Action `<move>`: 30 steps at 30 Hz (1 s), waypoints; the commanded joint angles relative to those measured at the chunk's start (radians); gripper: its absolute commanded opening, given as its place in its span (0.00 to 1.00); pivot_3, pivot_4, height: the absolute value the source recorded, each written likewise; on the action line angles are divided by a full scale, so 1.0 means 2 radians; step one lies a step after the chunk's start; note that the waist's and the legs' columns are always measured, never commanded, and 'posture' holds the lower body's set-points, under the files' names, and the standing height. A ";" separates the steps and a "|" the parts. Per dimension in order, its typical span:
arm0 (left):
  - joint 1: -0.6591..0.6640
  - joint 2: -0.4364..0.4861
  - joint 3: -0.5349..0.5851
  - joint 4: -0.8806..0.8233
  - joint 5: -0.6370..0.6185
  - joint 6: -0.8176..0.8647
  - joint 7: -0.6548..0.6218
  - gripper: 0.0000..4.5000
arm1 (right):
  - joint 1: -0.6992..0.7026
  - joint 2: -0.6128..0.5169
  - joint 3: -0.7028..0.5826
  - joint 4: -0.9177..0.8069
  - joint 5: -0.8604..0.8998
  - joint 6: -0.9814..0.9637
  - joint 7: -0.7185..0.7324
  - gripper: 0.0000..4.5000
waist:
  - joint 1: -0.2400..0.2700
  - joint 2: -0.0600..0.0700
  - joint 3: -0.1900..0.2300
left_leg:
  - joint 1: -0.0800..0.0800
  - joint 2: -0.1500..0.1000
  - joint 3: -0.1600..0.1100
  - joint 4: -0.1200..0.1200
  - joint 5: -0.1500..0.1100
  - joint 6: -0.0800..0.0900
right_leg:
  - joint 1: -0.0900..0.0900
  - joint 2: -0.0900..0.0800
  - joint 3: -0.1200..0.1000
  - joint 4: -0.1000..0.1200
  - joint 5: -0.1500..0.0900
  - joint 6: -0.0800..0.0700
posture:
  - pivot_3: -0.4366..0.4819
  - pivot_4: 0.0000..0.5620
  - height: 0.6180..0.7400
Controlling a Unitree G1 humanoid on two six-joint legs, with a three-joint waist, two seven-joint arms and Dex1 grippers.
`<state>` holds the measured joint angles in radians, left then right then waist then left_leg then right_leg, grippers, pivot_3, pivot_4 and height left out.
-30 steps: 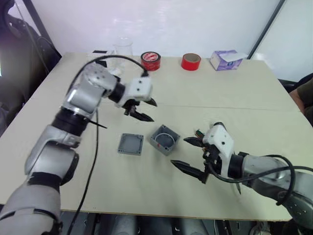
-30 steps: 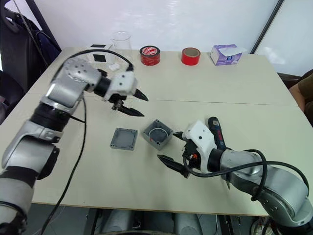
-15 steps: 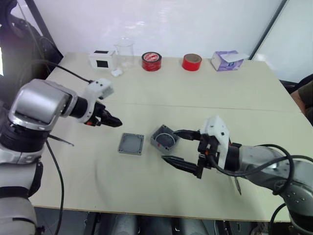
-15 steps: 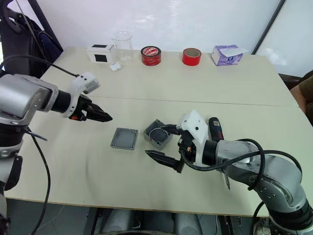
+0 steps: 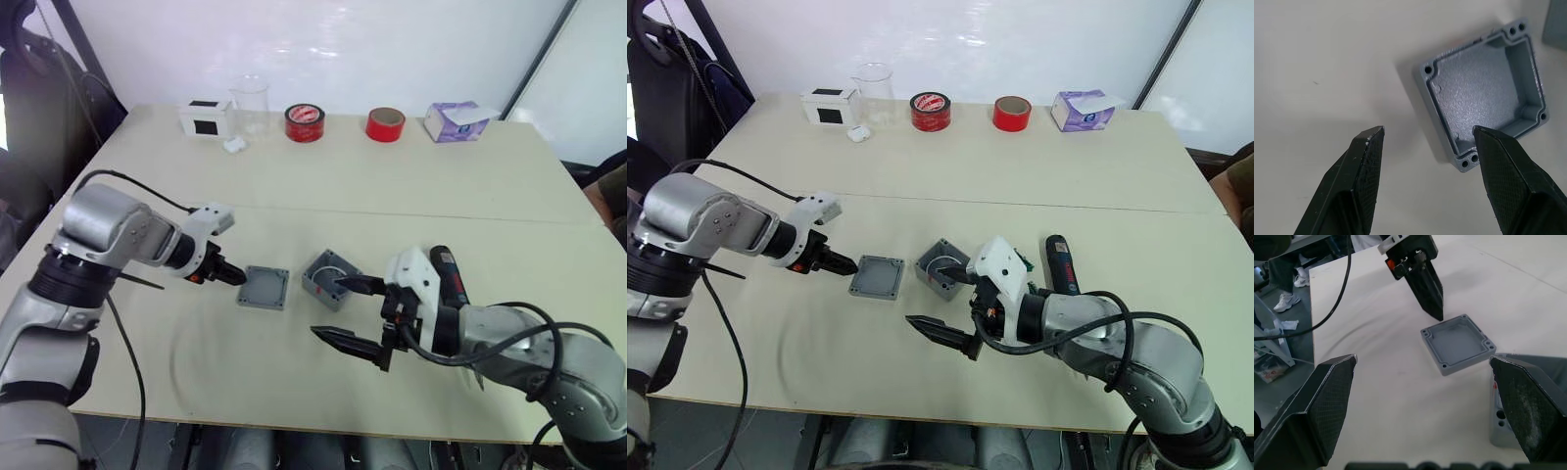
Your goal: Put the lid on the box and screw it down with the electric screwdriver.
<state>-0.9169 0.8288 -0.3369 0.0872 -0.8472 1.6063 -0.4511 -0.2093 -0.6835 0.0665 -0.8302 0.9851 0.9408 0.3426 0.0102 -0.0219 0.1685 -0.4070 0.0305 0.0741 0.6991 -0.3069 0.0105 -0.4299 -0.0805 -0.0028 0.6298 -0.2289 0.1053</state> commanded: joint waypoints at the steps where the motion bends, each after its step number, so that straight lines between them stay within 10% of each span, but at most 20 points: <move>1: -0.008 -0.010 0.005 0.016 -0.056 0.004 0.062 0.65 | 0.001 0.017 -0.009 -0.007 0.004 -0.013 -0.011 1.00 | 0.000 0.000 0.000 | 0.000 0.000 0.000 0.000 0.000 0.000 | 0.000 0.000 0.000 0.000 0.000 0.000 | 0.48 0.27 1.00; 7: 0.000 -0.021 -0.005 0.029 -0.105 0.004 0.140 0.65 | -0.002 0.029 -0.003 -0.007 0.000 -0.004 -0.027 1.00 | 0.001 0.000 0.000 | 0.000 0.000 0.000 0.000 0.000 0.000 | 0.000 0.000 0.000 0.000 0.000 0.000 | 0.48 0.27 1.00; 16: 0.016 -0.064 0.031 0.010 -0.102 0.004 0.207 0.00 | -0.001 0.032 -0.008 -0.007 0.001 -0.002 -0.028 1.00 | 0.001 0.001 -0.001 | 0.001 -0.001 0.000 0.000 0.000 -0.001 | 0.001 -0.001 0.000 0.000 0.000 -0.001 | 0.48 0.27 1.00; 30: 0.031 -0.152 0.262 -0.037 0.013 -0.207 0.177 0.00 | -0.078 0.057 -0.083 0.073 0.064 -0.024 -0.032 1.00 | 0.000 0.000 0.000 | 0.001 -0.001 0.001 0.000 0.001 -0.002 | 0.001 0.000 0.000 0.000 0.000 -0.001 | 0.48 0.27 1.00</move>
<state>-0.8173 0.5353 0.1381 0.0424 -0.8542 1.3371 -0.0451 -0.3065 -0.5865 -0.0839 -0.7263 1.1158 0.9096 0.3073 0.0103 -0.0210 0.1680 -0.4051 0.0285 0.0758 0.6984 -0.3043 0.0058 -0.4276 -0.0813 -0.0033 0.6292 -0.2293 0.1029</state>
